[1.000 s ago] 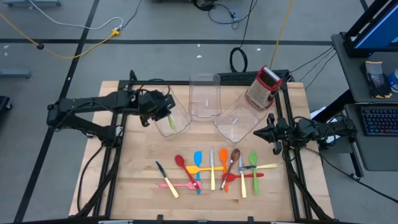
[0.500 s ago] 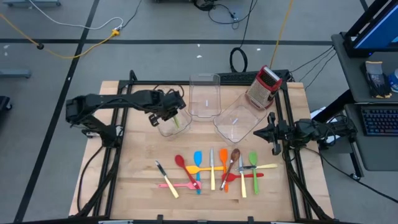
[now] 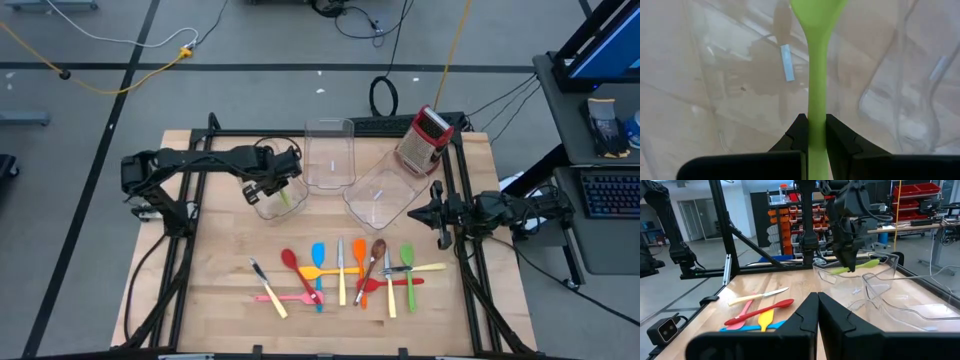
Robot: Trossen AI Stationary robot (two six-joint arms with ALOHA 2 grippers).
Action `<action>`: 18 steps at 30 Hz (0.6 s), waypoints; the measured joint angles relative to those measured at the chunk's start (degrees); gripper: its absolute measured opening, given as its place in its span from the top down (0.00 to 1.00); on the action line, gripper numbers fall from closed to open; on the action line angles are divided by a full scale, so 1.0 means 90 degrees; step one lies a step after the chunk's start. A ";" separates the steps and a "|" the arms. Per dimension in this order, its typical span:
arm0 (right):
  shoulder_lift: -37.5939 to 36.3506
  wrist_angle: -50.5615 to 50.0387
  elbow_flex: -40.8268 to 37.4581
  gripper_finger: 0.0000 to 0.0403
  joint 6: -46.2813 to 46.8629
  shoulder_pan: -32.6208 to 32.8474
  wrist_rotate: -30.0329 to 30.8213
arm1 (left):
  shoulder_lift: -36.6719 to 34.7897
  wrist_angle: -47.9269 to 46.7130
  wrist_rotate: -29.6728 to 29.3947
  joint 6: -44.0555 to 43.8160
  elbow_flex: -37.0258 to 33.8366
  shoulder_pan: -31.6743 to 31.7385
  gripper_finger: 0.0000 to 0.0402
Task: Pick & Place Kitchen Items
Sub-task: Put the green serving spoon into the left transparent bin
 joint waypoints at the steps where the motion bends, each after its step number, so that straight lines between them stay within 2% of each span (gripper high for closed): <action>1: -0.0002 -0.0001 0.0000 0.99 0.0001 0.0000 0.0000 | 0.0035 0.0003 -0.0025 -0.0003 0.0000 0.0008 0.93; 10: 0.0000 -0.0001 0.0000 0.99 0.0001 0.0000 -0.0002 | 0.0401 0.0032 -0.0156 -0.0173 0.0000 0.0017 0.93; 18: -0.0002 -0.0004 0.0000 0.99 0.0001 0.0000 -0.0002 | 0.0476 0.0029 -0.0213 -0.0176 0.0000 0.0017 0.89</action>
